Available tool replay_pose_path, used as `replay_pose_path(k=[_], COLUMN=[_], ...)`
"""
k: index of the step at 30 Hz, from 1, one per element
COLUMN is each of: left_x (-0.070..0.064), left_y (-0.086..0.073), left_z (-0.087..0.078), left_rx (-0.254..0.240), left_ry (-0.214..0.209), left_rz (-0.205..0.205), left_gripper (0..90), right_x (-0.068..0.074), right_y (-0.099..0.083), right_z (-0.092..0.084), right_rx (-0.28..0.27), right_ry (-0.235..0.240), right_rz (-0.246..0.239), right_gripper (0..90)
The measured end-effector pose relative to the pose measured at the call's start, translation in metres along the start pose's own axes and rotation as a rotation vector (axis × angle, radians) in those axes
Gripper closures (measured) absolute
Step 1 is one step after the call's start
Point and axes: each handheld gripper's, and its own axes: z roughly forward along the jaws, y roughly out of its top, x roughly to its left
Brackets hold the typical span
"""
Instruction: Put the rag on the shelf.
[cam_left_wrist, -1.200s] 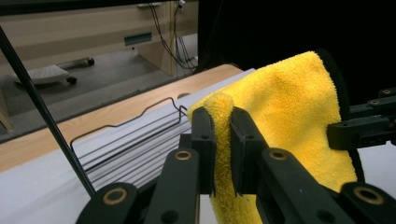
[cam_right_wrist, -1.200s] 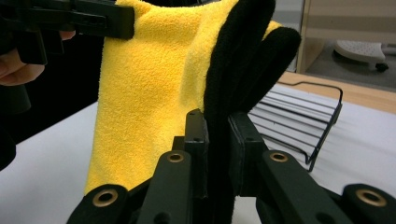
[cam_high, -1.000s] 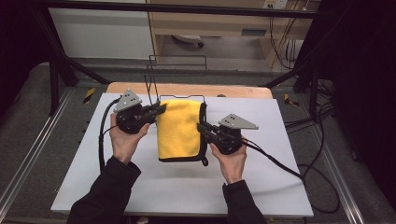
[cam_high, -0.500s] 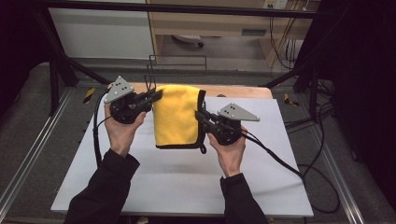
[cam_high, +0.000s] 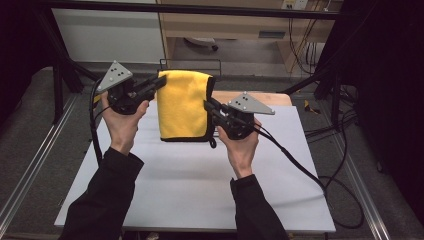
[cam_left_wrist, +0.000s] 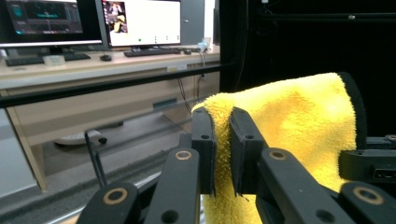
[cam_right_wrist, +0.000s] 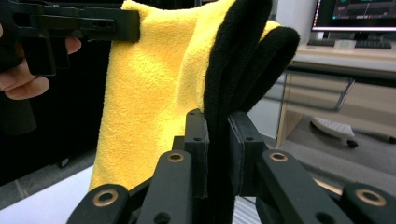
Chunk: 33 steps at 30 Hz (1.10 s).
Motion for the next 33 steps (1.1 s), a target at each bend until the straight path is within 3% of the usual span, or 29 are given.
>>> replay_pose_path(k=[19, 33], left_x=[0.01, 0.03], left_y=[0.058, 0.089], left_z=[0.009, 0.02], left_rx=[-0.073, -0.098], left_ry=[0.044, 0.078], left_rz=[0.059, 0.053], left_gripper=[81.4, 81.3], right_x=[-0.01, -0.019], right_y=[0.054, 0.084], right_z=[0.019, 0.041], right_rx=[-0.087, -0.133], right_ry=[-0.02, -0.025], right_rz=[-0.052, -0.079], right_gripper=[79.8, 79.8])
